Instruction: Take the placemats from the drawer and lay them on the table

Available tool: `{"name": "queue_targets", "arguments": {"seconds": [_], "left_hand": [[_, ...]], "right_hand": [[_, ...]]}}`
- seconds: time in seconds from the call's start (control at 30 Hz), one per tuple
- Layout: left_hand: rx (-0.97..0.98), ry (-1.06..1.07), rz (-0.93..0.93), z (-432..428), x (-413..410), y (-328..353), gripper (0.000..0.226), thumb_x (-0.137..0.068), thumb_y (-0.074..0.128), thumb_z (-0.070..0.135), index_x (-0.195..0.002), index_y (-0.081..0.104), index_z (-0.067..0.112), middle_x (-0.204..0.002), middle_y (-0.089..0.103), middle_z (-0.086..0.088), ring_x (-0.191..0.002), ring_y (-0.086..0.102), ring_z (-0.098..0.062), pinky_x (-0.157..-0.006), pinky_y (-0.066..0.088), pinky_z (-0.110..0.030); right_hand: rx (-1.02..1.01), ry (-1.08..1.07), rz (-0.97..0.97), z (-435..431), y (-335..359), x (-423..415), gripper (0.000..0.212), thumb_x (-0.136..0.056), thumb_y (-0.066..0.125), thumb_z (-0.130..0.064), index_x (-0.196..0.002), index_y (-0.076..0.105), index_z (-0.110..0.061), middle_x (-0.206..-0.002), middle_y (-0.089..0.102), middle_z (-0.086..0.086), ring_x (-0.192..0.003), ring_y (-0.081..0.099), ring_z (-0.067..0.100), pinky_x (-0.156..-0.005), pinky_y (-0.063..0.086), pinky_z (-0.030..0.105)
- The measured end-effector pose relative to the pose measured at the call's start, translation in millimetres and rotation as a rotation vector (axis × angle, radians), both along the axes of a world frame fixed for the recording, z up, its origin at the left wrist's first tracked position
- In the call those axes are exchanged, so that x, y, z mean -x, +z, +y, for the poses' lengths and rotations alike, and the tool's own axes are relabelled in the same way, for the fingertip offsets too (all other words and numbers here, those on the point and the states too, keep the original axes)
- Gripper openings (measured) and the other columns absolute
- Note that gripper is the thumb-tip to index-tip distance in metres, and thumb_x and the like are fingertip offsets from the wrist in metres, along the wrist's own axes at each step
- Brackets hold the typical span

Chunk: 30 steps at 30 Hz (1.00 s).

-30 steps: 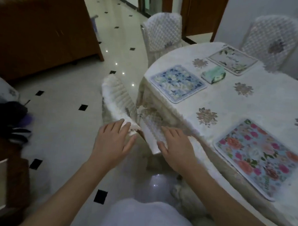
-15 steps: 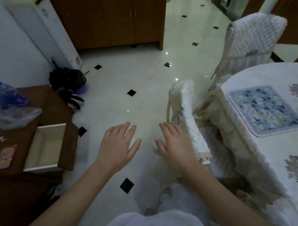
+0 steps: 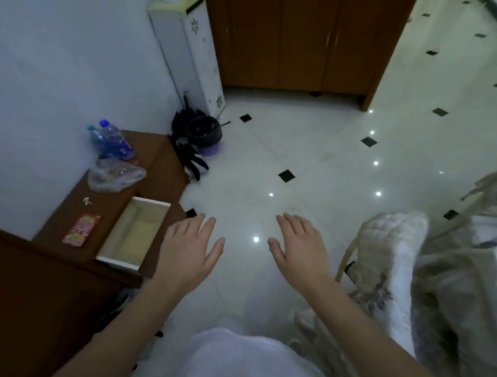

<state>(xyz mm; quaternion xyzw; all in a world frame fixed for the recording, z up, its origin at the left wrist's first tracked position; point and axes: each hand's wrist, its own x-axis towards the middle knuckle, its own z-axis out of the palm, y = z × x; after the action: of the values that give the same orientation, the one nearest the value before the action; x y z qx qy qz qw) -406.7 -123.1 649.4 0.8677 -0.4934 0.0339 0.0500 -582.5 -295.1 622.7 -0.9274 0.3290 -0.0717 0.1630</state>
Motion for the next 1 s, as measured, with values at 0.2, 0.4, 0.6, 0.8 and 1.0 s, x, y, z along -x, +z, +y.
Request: {"name": "queue_targets", "arguments": {"seconds": [0.2, 0.4, 0.6, 0.8, 1.0], "left_hand": [[0.016, -0.023, 0.006, -45.9, -65.1, -25.7, 0.053, -0.097, 0.041, 0.047, -0.125, 0.065, 0.008, -0.129, 0.064, -0.016, -0.111, 0.062, -0.033, -0.095, 0.048, -0.046], [-0.027, -0.205, 0.014, -141.5, -140.0, -40.0, 0.053, -0.097, 0.041, 0.047, -0.126, 0.065, 0.009, -0.127, 0.064, -0.016, -0.109, 0.062, -0.032, -0.096, 0.048, -0.048], [-0.087, -0.561, 0.013, -263.2, -154.1, -46.1, 0.055, -0.096, 0.039, 0.048, -0.124, 0.067, 0.009, -0.126, 0.066, -0.017, -0.107, 0.064, -0.033, -0.098, 0.047, -0.048], [-0.079, -0.775, 0.047, -385.4, -103.4, -49.5, 0.057, -0.096, 0.036, 0.05, -0.126, 0.065, 0.012, -0.129, 0.064, -0.015, -0.111, 0.063, -0.032, -0.099, 0.046, -0.047], [-0.065, -0.806, 0.043, -469.8, -99.7, -36.4, 0.059, -0.098, 0.033, 0.052, -0.133, 0.062, 0.014, -0.136, 0.061, -0.012, -0.119, 0.06, -0.029, -0.101, 0.046, -0.047]], "right_hand": [[0.019, -0.015, 0.03, -51.9, -11.3, -59.0, 0.054, -0.1, 0.045, -0.044, -0.144, 0.047, -0.014, -0.148, 0.049, 0.005, -0.137, 0.041, 0.025, -0.112, 0.03, 0.04], [0.028, -0.192, 0.09, -109.1, -24.7, -101.1, 0.057, -0.1, 0.042, -0.048, -0.145, 0.047, -0.013, -0.147, 0.051, 0.006, -0.136, 0.044, 0.025, -0.112, 0.034, 0.042], [0.008, -0.523, 0.125, -150.7, -23.2, -86.3, 0.056, -0.098, 0.046, -0.049, -0.142, 0.051, -0.014, -0.145, 0.054, 0.005, -0.134, 0.047, 0.026, -0.111, 0.034, 0.042], [-0.053, -0.772, 0.135, -200.3, -30.9, -56.0, 0.059, -0.1, 0.039, -0.051, -0.149, 0.041, -0.018, -0.153, 0.044, 0.001, -0.141, 0.037, 0.023, -0.115, 0.025, 0.038], [-0.076, -0.725, 0.075, -292.1, -40.5, -65.3, 0.062, -0.101, 0.033, -0.053, -0.152, 0.034, -0.018, -0.156, 0.038, 0.002, -0.145, 0.031, 0.024, -0.119, 0.019, 0.038]]}}
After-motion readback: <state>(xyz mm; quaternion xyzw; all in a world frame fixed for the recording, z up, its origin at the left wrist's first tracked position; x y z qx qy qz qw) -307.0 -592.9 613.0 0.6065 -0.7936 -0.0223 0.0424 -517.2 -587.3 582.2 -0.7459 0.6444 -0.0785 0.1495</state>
